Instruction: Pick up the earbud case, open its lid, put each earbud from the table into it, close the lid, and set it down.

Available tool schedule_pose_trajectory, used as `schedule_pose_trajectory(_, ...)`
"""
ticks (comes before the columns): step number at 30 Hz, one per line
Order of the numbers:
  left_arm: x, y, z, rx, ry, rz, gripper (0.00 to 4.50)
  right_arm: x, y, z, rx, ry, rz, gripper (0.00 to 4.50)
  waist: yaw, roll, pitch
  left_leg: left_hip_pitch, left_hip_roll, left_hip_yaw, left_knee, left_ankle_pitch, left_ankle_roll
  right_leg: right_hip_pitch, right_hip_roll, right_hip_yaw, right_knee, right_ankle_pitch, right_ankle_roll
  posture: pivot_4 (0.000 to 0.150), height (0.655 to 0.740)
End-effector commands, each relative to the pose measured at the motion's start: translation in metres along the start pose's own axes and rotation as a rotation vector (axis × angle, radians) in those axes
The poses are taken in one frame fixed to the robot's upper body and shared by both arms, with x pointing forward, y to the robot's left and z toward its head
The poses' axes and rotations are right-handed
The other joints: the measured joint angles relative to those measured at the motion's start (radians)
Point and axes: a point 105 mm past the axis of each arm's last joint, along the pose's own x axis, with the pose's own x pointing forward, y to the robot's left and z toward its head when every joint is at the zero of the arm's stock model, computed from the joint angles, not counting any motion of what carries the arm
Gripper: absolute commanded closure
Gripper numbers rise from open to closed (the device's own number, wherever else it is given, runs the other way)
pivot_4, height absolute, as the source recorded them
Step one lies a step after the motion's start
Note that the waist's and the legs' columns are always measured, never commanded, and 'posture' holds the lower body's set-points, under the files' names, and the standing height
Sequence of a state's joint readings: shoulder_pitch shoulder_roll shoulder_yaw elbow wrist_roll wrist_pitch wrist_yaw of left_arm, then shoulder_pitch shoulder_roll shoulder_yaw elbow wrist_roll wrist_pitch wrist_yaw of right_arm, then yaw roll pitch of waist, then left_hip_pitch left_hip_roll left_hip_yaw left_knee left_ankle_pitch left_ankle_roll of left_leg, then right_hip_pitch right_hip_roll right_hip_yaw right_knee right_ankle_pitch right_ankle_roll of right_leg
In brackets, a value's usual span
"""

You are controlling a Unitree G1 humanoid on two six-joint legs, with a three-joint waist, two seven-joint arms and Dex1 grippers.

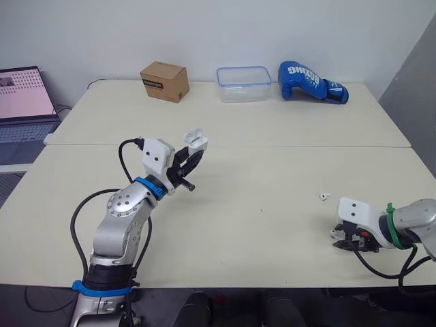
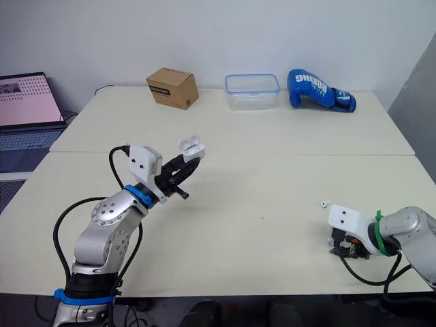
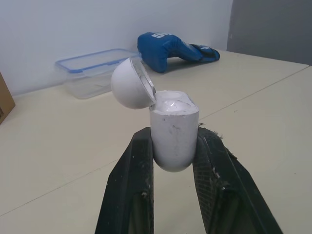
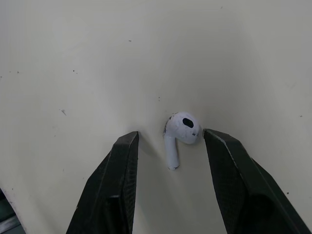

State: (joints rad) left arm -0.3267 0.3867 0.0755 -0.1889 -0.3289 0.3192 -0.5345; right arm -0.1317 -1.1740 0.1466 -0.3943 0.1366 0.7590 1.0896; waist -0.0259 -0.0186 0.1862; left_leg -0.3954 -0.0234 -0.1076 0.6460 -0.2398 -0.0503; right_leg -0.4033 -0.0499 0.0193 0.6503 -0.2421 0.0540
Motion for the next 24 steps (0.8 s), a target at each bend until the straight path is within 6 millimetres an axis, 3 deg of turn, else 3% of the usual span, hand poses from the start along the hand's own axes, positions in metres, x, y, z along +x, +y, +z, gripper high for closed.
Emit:
schedule_pose_trajectory(1,0.000,-0.004,0.015,0.034,-0.051,-0.009,3.78,0.001,0.000,0.004,-0.009,-0.005,-0.004,2.34,0.000,0.000,0.000,0.000,0.000,0.000,0.000,0.000,0.000,0.000,0.000,0.000,0.000,0.000,0.000,0.150,0.7400)
schedule_pose_trajectory(17,0.000,-0.005,0.013,0.034,-0.042,-0.007,3.78,-0.003,-0.002,0.005,-0.058,0.036,0.006,2.34,0.000,0.000,0.000,0.000,0.000,0.000,0.000,0.000,0.000,0.000,0.000,0.000,0.000,0.000,0.000,0.150,0.7400)
schedule_pose_trajectory(24,0.003,-0.017,0.007,0.015,-0.028,0.007,3.78,-0.008,0.001,0.003,-0.064,0.074,0.028,2.34,0.003,0.000,0.000,-0.001,-0.001,0.000,0.000,0.000,0.000,0.000,0.000,0.000,-0.001,0.000,0.000,0.150,0.7400)
